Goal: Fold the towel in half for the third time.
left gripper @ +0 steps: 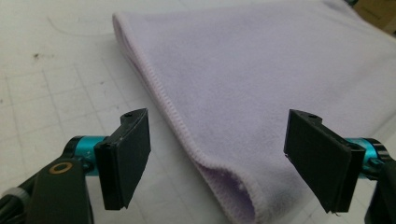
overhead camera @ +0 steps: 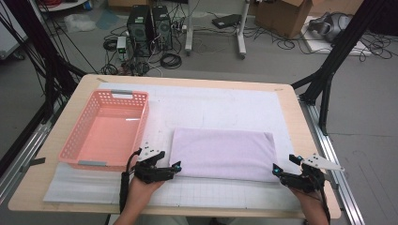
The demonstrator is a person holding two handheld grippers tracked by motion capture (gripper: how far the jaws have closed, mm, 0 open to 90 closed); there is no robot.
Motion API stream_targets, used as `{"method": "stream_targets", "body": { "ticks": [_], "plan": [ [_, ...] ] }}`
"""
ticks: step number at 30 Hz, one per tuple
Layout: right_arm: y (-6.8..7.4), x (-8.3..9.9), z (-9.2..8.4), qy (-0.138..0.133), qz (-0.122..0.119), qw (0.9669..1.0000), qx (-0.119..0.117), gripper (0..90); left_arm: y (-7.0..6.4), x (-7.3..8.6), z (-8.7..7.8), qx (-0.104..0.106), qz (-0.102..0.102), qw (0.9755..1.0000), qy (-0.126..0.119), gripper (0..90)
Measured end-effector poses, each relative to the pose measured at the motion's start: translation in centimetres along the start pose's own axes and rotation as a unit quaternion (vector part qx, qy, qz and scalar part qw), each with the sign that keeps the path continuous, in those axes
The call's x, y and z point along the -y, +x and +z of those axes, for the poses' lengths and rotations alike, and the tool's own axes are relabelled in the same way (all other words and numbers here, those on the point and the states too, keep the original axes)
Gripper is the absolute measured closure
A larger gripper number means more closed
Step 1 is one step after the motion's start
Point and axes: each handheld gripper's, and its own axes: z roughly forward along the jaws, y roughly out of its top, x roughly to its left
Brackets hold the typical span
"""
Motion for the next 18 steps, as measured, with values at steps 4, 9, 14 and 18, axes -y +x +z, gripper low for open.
{"method": "stream_targets", "body": {
  "ticks": [4, 9, 14, 18],
  "plan": [
    [0.4, -0.2, 0.4, 0.001, -0.009, 0.9999, -0.006, 18.3, -0.2, 0.0, 0.2, -0.01, 0.004, 0.9998, 0.017, 27.4],
    [0.7, -0.8, 0.7, -0.003, -0.013, 0.9999, -0.009, 18.4, -0.4, 0.2, 0.1, -0.009, 0.005, 0.9991, 0.04, 37.5],
    [1.2, -1.3, 1.4, 0.0, -0.021, 0.9996, -0.017, 18.4, -0.8, 0.4, -0.1, -0.012, 0.013, 0.9988, 0.045, 46.1],
    [1.8, -2.1, 2.2, 0.0, -0.028, 0.9993, -0.027, 18.5, -1.2, 0.6, -0.1, -0.009, 0.019, 0.9988, 0.045, 53.8]
  ]
}}
